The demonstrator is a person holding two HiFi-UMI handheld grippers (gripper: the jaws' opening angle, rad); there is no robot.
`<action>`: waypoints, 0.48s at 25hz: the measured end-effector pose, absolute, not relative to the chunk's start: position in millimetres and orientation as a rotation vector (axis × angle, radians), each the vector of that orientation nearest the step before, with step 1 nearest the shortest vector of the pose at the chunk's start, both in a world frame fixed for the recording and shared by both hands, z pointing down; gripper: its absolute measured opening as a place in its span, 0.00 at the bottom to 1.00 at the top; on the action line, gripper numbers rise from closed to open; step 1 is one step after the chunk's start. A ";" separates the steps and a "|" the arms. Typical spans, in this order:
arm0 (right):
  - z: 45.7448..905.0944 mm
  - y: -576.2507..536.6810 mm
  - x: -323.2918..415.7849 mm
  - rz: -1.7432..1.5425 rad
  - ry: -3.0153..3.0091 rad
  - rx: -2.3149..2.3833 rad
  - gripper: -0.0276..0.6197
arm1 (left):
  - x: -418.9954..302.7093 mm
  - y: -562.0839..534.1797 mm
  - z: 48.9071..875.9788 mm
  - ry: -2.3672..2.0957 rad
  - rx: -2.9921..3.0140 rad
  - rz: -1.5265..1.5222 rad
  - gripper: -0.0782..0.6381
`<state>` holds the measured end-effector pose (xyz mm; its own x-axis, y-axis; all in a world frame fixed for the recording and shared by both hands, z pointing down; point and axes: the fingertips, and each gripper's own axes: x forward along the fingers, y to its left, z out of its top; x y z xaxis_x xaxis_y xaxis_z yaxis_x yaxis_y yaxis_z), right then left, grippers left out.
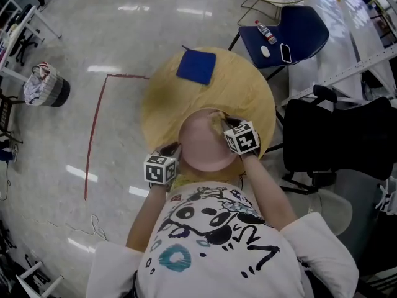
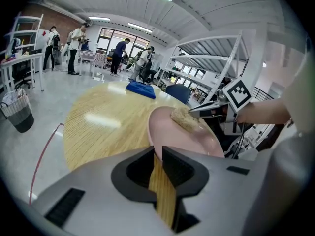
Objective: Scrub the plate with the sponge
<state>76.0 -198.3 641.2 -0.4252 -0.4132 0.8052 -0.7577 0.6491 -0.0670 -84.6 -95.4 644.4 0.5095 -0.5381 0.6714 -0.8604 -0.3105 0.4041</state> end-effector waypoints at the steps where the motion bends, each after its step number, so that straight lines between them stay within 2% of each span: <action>1: 640.4 -196.6 80.4 0.540 -2.060 0.916 0.11 | -84.5 -95.4 644.3 -1.151 1.995 0.544 0.19; 12: 636.4 -169.3 117.3 0.584 -2.033 0.976 0.11 | -85.6 -96.2 644.0 -1.198 1.960 0.517 0.19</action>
<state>117.3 -169.3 636.4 -0.3916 -0.4354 0.8106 -0.7993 0.5973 -0.0653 -85.6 -96.2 644.0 0.4759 -0.5669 0.6724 -0.8781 -0.2640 0.3990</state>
